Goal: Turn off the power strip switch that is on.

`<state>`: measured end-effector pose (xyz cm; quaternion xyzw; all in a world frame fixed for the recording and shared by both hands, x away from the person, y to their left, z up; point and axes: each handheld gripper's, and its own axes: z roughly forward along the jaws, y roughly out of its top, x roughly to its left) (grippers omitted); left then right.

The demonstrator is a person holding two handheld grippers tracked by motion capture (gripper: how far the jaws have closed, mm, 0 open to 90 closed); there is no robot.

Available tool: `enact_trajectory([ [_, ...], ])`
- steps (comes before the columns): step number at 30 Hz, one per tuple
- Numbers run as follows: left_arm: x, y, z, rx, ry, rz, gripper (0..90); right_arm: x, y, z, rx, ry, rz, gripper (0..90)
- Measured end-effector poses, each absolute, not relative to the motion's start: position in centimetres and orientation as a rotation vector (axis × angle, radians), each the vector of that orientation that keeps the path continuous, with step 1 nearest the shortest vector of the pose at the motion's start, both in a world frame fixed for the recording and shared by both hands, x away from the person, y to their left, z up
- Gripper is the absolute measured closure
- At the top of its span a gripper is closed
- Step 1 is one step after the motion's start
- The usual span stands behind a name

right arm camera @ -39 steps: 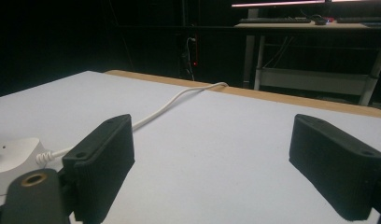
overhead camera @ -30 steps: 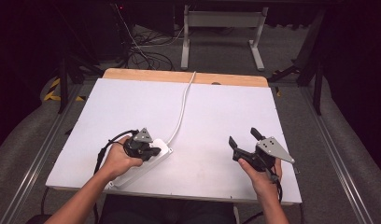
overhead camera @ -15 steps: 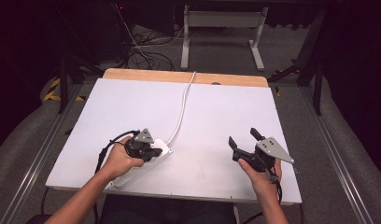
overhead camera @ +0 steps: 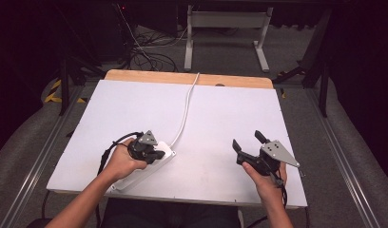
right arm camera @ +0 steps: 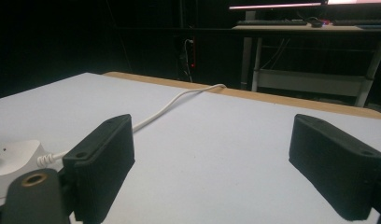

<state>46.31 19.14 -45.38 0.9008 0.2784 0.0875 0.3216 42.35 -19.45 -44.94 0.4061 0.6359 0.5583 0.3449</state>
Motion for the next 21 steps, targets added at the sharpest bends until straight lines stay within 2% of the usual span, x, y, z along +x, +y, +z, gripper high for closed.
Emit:
enact_trajectory([
  [19,46.28,19.21,-45.42,2.364,0.717,0.232,90.0,42.34,-19.45,-44.94,1.055,1.65,1.451,14.9],
  [21,46.13,18.92,-45.32,2.383,0.708,0.281,90.0,42.34,-19.45,-44.96,1.056,1.652,1.45,15.0],
])
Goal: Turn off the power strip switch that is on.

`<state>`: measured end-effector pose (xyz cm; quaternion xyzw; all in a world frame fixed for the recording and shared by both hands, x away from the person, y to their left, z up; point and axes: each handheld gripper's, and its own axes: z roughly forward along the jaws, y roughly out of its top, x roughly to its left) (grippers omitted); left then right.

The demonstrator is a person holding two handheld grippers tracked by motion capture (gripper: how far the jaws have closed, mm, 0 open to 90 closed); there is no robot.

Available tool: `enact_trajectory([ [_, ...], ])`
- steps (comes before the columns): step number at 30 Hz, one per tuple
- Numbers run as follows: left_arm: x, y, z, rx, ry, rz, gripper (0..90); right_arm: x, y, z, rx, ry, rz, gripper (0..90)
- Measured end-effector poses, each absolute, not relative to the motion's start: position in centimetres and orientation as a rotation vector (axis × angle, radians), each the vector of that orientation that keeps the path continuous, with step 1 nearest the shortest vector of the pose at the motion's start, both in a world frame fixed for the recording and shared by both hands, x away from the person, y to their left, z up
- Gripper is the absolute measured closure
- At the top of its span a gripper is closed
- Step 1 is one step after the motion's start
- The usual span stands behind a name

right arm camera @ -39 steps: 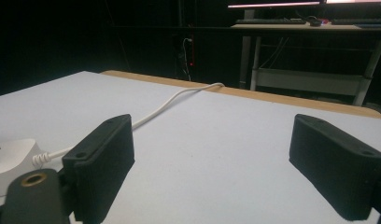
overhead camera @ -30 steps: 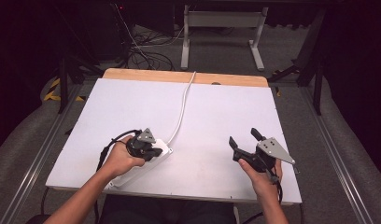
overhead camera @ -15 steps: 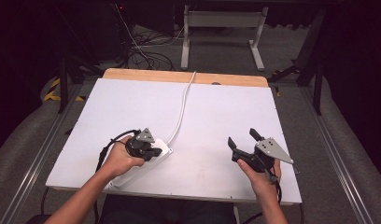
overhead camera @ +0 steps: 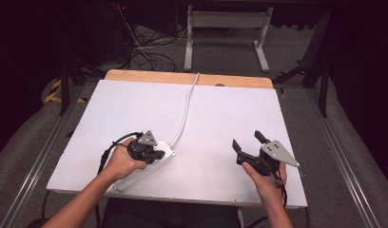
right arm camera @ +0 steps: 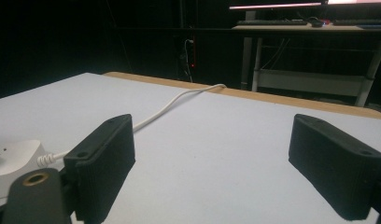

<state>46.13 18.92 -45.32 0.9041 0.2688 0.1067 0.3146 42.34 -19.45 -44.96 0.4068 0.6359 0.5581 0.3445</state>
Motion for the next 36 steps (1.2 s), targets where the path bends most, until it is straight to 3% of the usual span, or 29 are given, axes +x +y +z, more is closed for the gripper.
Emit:
enact_trajectory([
  [8,46.3,18.7,-45.1,2.401,0.704,0.287,90.0,42.3,-19.3,-45.0,1.05,1.657,1.456,15.5],
  [10,46.3,18.9,-45.1,2.381,0.709,0.346,90.0,42.3,-19.4,-44.9,1.043,1.65,1.455,16.0],
  [19,46.2,19.5,-44.6,2.251,0.719,0.302,90.0,42.1,-19.6,-44.5,1.041,1.618,1.473,16.0],
  [25,45.8,23.6,-41.9,1.975,0.785,0.372,90.0,42.1,-19.6,-44.5,1.04,1.622,1.47,15.8],
  [26,45.5,25.6,-41.0,1.847,0.814,0.425,90.0,42.1,-19.5,-44.5,1.038,1.624,1.47,15.8],
  [36,41.2,35.4,-39.9,1.481,1.028,0.701,90.0,42.0,-19.4,-44.5,1.031,1.629,1.467,15.8],
])
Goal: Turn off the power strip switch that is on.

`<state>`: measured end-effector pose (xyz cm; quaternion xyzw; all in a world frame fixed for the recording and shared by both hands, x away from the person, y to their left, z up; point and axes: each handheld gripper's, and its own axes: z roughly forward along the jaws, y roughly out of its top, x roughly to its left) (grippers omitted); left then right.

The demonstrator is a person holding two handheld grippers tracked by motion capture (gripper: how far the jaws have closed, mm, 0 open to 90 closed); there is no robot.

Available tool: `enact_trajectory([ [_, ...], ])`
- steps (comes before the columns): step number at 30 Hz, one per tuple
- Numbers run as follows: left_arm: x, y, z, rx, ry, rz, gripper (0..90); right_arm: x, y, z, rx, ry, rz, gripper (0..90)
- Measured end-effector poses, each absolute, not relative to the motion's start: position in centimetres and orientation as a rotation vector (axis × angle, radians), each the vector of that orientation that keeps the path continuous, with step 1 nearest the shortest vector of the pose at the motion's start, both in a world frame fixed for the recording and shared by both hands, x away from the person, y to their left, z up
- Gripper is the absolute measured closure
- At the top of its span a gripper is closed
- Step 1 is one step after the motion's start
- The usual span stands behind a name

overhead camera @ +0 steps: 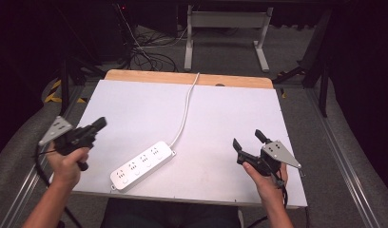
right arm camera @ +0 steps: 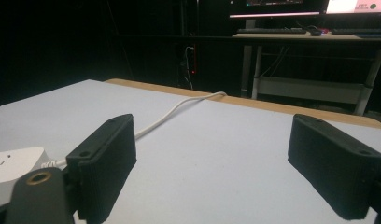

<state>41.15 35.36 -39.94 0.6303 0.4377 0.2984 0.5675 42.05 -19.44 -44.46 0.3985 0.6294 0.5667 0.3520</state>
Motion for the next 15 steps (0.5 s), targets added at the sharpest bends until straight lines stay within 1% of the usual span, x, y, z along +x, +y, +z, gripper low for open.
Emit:
enact_trajectory([
  [1,40.7,36.2,-40.0,1.448,1.058,0.726,90.0,42.0,-19.4,-44.4,1.029,1.628,1.47,15.8],
  [2,39.9,37.7,-40.1,1.41,1.099,0.781,90.0,42.0,-19.4,-44.4,1.027,1.63,1.47,15.8],
  [3,39.9,37.7,-40.1,1.41,1.099,0.781,90.0,42.0,-19.4,-44.4,1.028,1.632,1.467,15.8],
  [5,39.5,38.5,-40.3,1.384,1.133,0.831,90.0,42.0,-19.4,-44.4,1.027,1.632,1.466,15.9],
  [8,39.5,38.8,-40.3,1.342,1.166,0.875,90.0,42.0,-19.4,-44.4,1.03,1.627,1.473,15.9],
  [11,39.8,38.5,-40.5,1.352,1.172,0.904,90.0,42.1,-19.4,-44.5,1.036,1.63,1.47,15.9],
  [15,39.9,38.2,-40.6,1.345,1.171,0.908,90.0,42.0,-19.5,-44.5,1.037,1.628,1.469,16.0],
])
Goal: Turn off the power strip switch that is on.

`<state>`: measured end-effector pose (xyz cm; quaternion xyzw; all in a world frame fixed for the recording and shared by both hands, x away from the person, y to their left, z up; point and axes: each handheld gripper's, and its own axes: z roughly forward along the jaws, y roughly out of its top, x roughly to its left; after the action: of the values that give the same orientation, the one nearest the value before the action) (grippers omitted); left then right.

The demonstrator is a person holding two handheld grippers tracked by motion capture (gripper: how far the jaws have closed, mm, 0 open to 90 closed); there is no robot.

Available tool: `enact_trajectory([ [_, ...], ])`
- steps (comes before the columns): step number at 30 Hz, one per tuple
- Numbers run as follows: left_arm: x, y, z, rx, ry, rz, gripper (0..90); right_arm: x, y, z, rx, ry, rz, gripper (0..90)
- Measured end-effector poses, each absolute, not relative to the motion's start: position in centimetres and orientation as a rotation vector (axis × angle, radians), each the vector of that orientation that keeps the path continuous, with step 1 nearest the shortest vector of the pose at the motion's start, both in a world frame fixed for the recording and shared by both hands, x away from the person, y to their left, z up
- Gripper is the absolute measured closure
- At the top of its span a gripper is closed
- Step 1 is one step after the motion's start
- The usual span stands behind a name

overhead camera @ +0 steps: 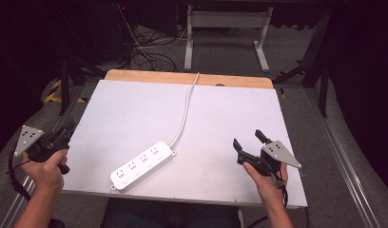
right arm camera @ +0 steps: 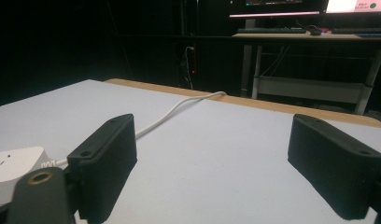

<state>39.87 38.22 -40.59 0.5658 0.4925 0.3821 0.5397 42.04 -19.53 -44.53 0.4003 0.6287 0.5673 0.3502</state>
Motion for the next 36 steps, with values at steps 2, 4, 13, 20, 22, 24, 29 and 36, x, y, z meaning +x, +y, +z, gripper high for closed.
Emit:
enact_trajectory([
  [2,40.0,38.1,-40.7,1.347,1.174,0.902,90.0,42.0,-19.6,-44.5,1.036,1.627,1.467,16.0],
  [4,40.1,37.9,-40.8,1.345,1.168,0.901,90.0,42.0,-19.6,-44.5,1.038,1.625,1.47,16.0],
  [13,40.9,37.5,-40.8,1.279,1.29,0.95,5.1,41.9,-19.7,-44.6,1.045,1.617,1.469,16.1],
  [20,41.0,37.5,-40.9,1.321,1.273,0.97,7.5,41.9,-19.7,-44.5,1.045,1.615,1.47,16.1],
  [22,41.0,37.5,-40.9,1.32,1.274,0.973,7.5,41.9,-19.7,-44.5,1.043,1.616,1.47,16.1],
  [24,41.0,37.6,-40.9,1.32,1.275,0.969,7.6,41.9,-19.7,-44.5,1.042,1.616,1.469,16.1],
  [29,41.2,37.5,-41.0,1.318,1.281,0.965,7.8,41.9,-19.8,-44.6,1.046,1.614,1.47,16.0],
  [36,41.5,37.3,-41.0,1.336,1.274,0.958,7.9,41.8,-20.0,-44.6,1.051,1.613,1.464,15.9],
])
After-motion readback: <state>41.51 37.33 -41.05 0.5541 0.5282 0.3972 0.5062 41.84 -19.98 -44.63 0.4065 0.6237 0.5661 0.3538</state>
